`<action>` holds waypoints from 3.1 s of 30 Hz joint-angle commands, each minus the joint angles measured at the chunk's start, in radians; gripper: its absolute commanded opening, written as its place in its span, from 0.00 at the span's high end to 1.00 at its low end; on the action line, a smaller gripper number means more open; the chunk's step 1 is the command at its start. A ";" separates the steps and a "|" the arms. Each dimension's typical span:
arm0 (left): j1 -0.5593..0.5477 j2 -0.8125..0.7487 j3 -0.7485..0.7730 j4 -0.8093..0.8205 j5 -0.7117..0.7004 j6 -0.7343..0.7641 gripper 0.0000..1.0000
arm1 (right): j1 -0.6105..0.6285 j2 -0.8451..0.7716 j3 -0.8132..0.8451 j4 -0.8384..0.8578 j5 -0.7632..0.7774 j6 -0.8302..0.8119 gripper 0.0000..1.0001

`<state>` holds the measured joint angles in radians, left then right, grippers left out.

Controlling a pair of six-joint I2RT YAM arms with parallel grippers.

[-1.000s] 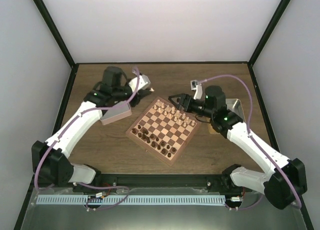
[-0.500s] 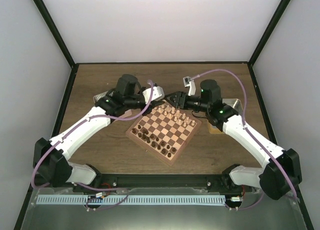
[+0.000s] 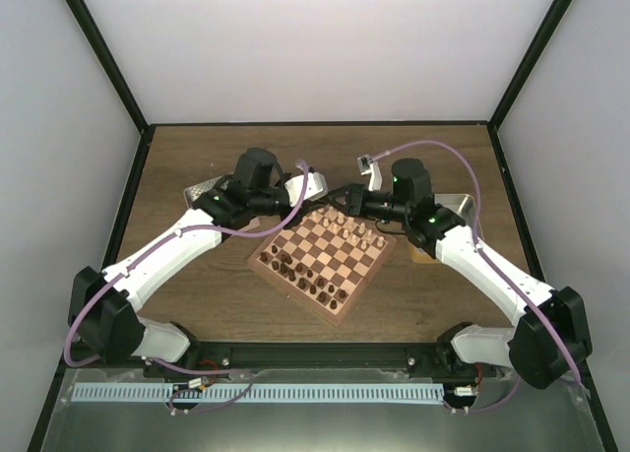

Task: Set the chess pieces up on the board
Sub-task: Place the chess piece on the chessboard.

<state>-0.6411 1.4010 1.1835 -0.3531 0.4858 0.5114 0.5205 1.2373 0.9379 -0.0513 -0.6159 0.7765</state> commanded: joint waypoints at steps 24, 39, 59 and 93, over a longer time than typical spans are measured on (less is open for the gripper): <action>-0.002 -0.194 -0.212 0.660 0.169 -1.228 0.36 | 0.007 -0.249 -0.203 0.541 0.005 0.145 0.98; -0.011 -0.164 -0.300 1.049 0.158 -1.938 0.51 | 0.007 -0.206 -0.152 0.618 -0.102 -0.113 0.98; -0.012 -0.135 -0.300 1.032 0.181 -1.979 0.80 | 0.008 -0.192 -0.195 0.675 -0.035 -0.167 0.97; -0.404 0.383 0.213 -0.104 -0.693 -0.962 0.96 | 0.004 -0.667 -0.224 -0.505 1.221 0.239 0.36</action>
<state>-0.9836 1.6508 1.2827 -0.2703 -0.0311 -0.5591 0.5259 0.6800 0.7048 -0.3779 0.3443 0.8925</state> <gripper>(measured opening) 0.114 0.641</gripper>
